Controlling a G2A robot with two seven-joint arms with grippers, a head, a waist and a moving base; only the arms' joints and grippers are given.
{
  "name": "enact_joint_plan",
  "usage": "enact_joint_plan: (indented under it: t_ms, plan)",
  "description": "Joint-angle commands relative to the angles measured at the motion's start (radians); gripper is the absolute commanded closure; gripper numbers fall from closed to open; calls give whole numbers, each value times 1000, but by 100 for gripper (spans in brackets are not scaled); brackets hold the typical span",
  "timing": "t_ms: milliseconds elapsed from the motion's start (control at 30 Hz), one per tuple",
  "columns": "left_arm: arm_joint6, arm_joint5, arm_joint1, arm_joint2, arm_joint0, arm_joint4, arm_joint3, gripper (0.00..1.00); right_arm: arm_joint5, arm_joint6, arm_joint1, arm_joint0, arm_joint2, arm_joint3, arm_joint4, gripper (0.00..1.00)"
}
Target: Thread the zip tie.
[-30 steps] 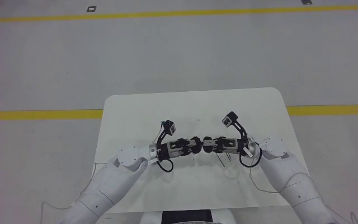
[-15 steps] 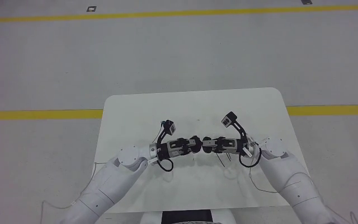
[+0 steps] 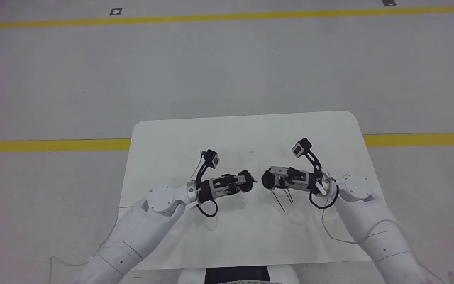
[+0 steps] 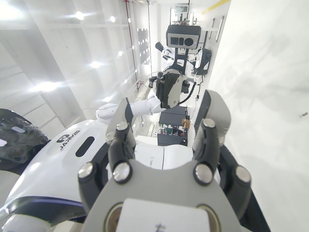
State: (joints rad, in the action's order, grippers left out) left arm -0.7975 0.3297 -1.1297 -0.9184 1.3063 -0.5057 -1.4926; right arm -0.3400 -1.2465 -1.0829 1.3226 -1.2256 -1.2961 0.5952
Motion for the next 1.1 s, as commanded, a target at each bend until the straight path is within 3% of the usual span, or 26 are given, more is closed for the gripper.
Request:
enact_joint_plan:
  t_ms: [0, 333, 433, 533, 767, 967, 1067]
  plan:
    - [7, 10, 2, -6, 4, 41, -24, 100, 0, 8, 3, 5, -17, -3, -7, 0]
    - [13, 3, 3, -5, 15, 58, -35, 100, 0, 8, 6, 10, -34, -9, -8, 0]
    - [52, 10, 4, -14, 16, 105, -47, 100, 0, 8, 6, 10, -34, -9, -8, 0]
    - [74, 10, 7, -55, 39, 156, -82, 100, 3, 54, 16, 13, -49, -28, -129, 0]
    - [172, 10, 11, -140, 115, 410, -159, 100, 61, 58, 45, 25, -85, -105, -393, 0]
    - [304, 10, 21, -103, 135, 701, -212, 100, 91, 61, 58, 26, -75, -168, -560, 0]
    - [304, 10, 21, -103, 135, 701, -212, 100, 76, 93, 59, 30, -79, -185, -569, 0]
